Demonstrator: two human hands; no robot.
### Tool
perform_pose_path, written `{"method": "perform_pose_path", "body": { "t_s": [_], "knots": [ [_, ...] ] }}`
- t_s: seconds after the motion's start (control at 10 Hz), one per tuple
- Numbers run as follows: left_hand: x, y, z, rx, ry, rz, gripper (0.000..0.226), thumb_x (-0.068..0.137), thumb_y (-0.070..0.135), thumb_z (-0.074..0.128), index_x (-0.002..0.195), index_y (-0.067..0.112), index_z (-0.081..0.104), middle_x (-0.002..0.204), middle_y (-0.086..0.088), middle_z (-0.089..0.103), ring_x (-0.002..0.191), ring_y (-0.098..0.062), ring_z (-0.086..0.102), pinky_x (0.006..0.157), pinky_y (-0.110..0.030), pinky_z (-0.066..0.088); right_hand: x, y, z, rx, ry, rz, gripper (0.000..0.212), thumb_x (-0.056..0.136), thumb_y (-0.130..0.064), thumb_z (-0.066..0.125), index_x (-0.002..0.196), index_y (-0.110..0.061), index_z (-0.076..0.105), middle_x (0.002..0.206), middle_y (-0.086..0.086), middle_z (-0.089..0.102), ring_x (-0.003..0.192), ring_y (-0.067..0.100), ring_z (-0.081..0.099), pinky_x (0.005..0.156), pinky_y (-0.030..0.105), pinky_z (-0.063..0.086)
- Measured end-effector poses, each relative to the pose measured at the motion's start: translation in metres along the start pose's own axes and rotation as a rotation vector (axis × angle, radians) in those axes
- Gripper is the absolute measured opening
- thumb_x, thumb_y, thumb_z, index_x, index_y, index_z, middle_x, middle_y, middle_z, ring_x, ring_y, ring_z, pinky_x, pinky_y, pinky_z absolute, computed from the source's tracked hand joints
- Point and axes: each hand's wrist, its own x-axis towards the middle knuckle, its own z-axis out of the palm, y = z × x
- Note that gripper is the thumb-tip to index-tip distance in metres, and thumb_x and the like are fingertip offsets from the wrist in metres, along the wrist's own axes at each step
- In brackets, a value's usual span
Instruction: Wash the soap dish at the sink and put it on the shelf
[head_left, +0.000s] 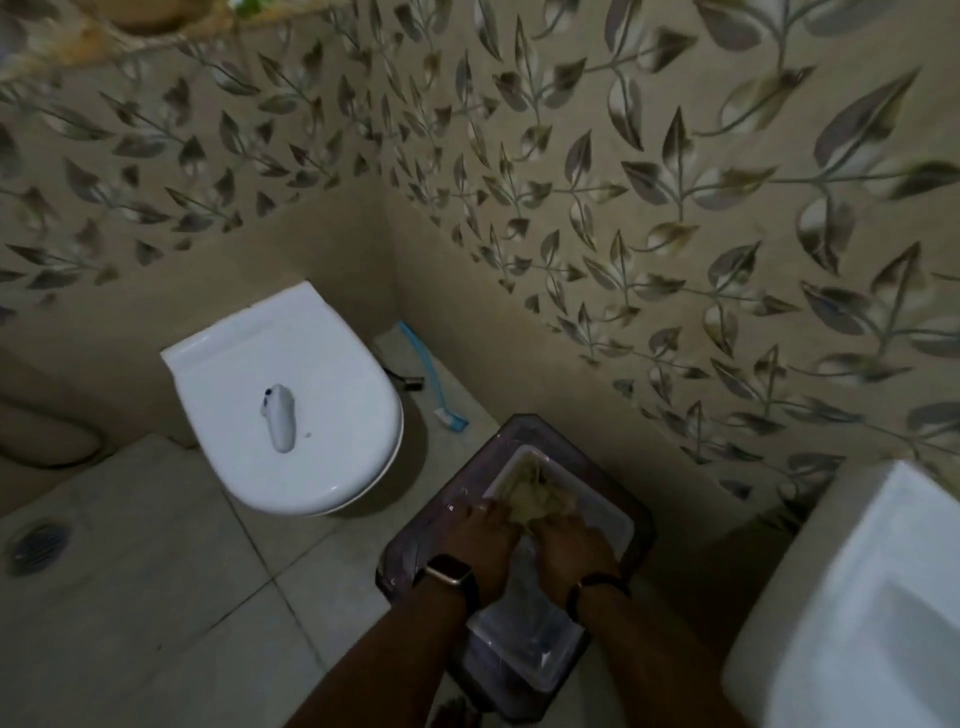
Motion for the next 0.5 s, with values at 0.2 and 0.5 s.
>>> {"method": "perform_pose_path", "body": {
  "t_s": [0.2, 0.5],
  "knots": [
    [0.009, 0.002, 0.018, -0.027, 0.076, 0.039, 0.065, 0.094, 0.023, 0.056, 0.154, 0.014, 0.032, 0.164, -0.013, 0.026, 0.151, -0.033, 0.021, 0.123, -0.047, 0.013, 0.019, 0.0, 0.018, 0.039, -0.073, 0.028, 0.06, 0.097, -0.037, 0.047, 0.152, -0.024, 0.027, 0.164, 0.003, 0.023, 0.146, 0.025, 0.028, 0.118, 0.044, 0.027],
    [-0.006, -0.007, 0.003, -0.128, 0.109, 0.029, 0.058, 0.101, 0.033, 0.037, 0.156, 0.02, 0.027, 0.164, -0.009, 0.028, 0.151, -0.029, 0.021, 0.122, -0.047, 0.013, 0.011, -0.006, -0.002, 0.001, 0.018, -0.003, 0.051, 0.096, -0.043, 0.044, 0.145, -0.028, 0.039, 0.155, 0.002, 0.039, 0.14, 0.025, 0.037, 0.113, 0.046, 0.033]
  ]
}}
